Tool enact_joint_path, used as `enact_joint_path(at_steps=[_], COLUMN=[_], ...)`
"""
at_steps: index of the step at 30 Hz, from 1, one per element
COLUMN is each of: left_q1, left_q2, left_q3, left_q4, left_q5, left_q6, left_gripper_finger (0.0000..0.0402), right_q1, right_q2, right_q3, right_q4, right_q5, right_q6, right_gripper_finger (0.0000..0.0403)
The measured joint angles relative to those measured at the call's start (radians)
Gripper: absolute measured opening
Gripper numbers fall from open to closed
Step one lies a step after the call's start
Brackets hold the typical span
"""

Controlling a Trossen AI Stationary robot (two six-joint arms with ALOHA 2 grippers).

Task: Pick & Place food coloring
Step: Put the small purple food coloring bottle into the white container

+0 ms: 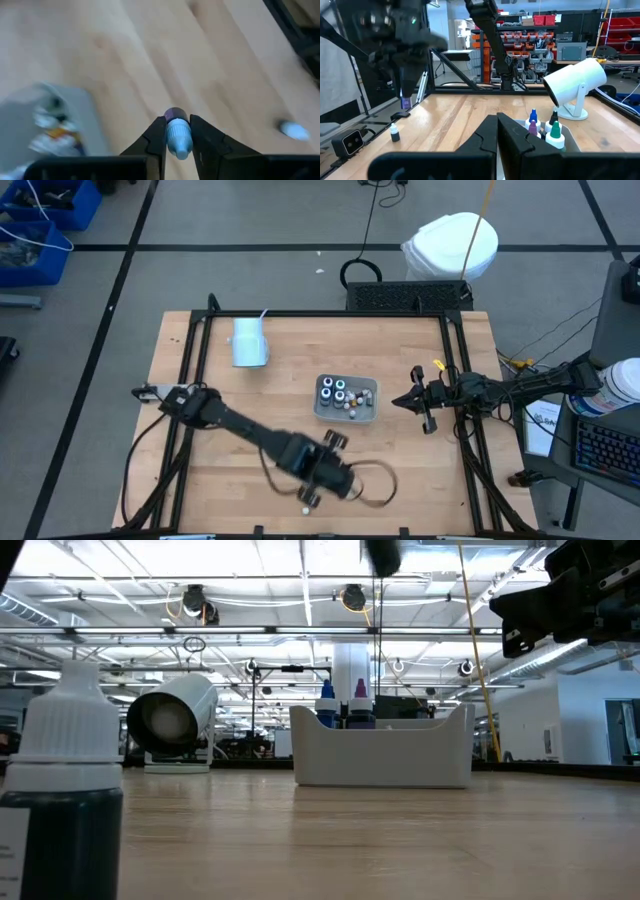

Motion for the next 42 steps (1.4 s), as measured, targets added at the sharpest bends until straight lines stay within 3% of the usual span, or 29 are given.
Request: enact_joint_path(at_steps=[8,14,19,26,42], left_q1=[0.206,0.384,0.466,0.505,0.528], left_q2=[0.002,0.012,0.025,0.078,0.180], left_q3=[0.053,0.034,-0.030,-0.045,-0.045], left_q4=[0.138,0.194,0.242,0.342,0.324], left_q5=[0.032,0.110,0.155,0.270,0.161], left_q6=[0.252,0.271,0.289,0.316,0.309], left_gripper_finger=[0.0069,0.0072,0.0072,0.0073,0.0074], right_q1=[0.000,0.000,0.000,0.000,-0.001], right_q2=[0.000,0.000,0.000,-0.003,-0.011], right_q3=[0.000,0.000,0.000,0.000,0.000], right_q4=[0.002,0.012,0.011,0.012,0.042], right_q5=[0.000,0.001,0.001,0.001,-0.003], right_q6=[-0.011,-0.025,-0.020,-0.046,-0.090], right_gripper_finger=[0.0000,0.0000,0.0000,0.0000,0.0000])
